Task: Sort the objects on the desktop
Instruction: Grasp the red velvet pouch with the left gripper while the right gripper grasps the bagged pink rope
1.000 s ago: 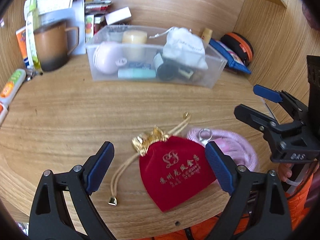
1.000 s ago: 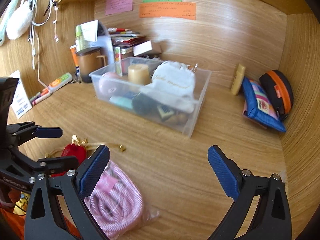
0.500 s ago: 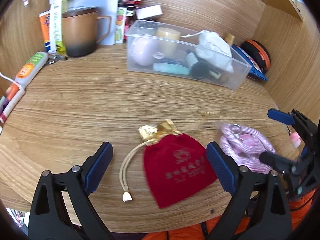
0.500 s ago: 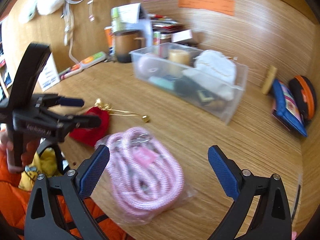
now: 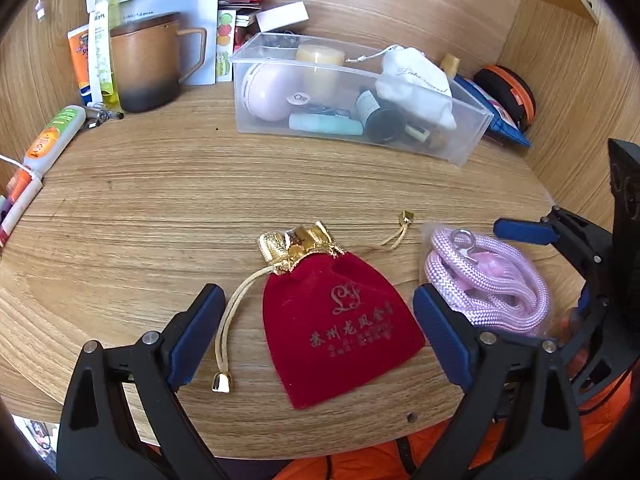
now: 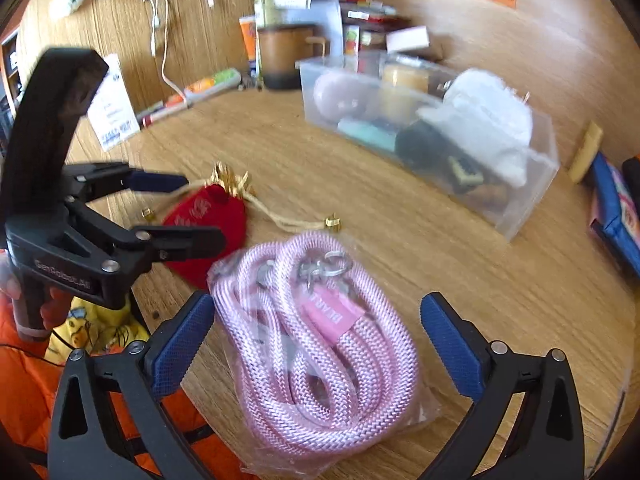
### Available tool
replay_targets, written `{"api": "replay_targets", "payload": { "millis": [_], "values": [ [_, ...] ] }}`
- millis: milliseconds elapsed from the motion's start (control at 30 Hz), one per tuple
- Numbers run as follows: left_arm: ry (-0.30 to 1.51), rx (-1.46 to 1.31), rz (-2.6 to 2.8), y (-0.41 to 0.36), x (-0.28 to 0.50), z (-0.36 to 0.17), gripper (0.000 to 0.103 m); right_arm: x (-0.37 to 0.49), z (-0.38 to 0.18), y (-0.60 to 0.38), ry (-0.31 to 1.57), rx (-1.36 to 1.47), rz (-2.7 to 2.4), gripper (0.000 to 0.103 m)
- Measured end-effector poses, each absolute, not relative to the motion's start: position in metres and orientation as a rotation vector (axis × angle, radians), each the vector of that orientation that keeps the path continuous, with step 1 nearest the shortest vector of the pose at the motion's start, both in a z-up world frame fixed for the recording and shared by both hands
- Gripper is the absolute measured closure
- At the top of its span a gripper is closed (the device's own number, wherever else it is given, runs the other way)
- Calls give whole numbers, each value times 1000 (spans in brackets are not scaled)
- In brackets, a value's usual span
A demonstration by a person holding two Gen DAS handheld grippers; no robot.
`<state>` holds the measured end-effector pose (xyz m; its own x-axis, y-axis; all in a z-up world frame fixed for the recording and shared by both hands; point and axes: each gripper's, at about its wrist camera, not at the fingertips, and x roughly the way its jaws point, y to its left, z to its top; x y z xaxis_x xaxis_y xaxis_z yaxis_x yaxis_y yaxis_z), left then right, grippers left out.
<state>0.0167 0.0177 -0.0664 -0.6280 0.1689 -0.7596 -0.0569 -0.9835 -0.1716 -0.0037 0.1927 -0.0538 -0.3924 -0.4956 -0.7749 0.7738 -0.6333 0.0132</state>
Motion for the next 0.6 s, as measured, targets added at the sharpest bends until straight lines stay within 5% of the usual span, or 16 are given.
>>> {"api": "replay_targets", "payload": {
  "millis": [233, 300, 600],
  "values": [
    [-72, -1307, 2779, 29, 15, -71, 7, -2, -59, 190, 538, 999, -2097, 4],
    [-62, -1302, 2796, 30, 15, -72, 7, -5, -58, 195, 496, 1004, -2098, 21],
    [-35, -1270, 2837, 37, 11, -74, 9, -11, -51, 206, 480, 1008, -2133, 40]
  ]
}}
